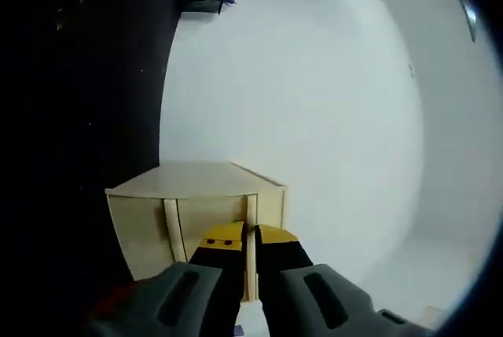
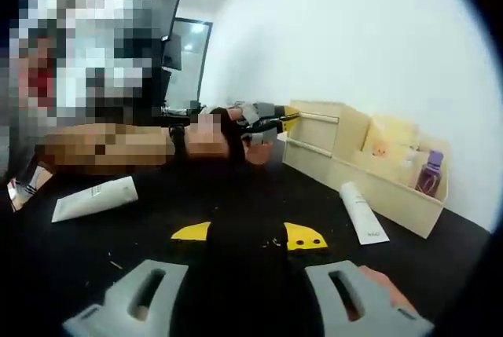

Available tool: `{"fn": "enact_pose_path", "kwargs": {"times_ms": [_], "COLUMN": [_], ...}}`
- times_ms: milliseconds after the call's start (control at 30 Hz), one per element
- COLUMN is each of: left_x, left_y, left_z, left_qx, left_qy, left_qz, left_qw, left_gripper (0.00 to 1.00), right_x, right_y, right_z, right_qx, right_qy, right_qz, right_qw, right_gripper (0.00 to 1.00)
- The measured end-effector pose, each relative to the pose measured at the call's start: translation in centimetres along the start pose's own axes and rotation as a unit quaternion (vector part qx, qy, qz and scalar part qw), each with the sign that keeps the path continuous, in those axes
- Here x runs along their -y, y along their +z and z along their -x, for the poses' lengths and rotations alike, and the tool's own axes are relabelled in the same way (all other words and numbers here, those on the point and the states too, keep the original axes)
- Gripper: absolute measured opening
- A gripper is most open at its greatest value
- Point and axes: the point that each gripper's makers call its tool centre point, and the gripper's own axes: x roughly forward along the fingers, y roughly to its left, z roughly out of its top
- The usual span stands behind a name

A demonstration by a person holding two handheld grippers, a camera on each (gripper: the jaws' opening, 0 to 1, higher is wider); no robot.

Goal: Open the drawer, pick up the cosmetic bottles from the table one by one, place them into the drawer, release the gripper, close the drawer, and move the gripper away

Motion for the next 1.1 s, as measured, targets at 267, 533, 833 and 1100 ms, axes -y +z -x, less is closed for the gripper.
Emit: {"fn": "enact_pose_path", "kwargs": {"times_ms": [267,533,833,1100], "left_x": [0.1,0.2,0.3,0.2], "left_y": [-0.2,-0.5,-0.4,-0.7], "left_z": [0.6,1.0,2.4,2.0], "left_qx": [-0.003,0.000,-0.008,-0.016], "left_qy": [0.004,0.010,0.016,0.016], "left_qz": [0.012,0.035,0.061,0.042], "left_qw": [0.9999,0.9993,0.9980,0.9988], "left_gripper": [0.07,0.07,0.05,0.06], "right_x": [0.0,-0.2,-0.7,-0.8], "right_y": [0.0,-0.2,-0.4,-0.5], "right_z": [0.0,-0.1,-0.3,-0.3], "right_qx": [-0.001,-0.002,-0.003,-0.008], "right_qy": [0.002,0.004,0.005,0.005], "right_qz": [0.001,0.001,0.003,0.009], "right_qw": [1.0000,1.0000,1.0000,0.9999], "right_gripper": [0.30,0.30,0.30,0.30]}}
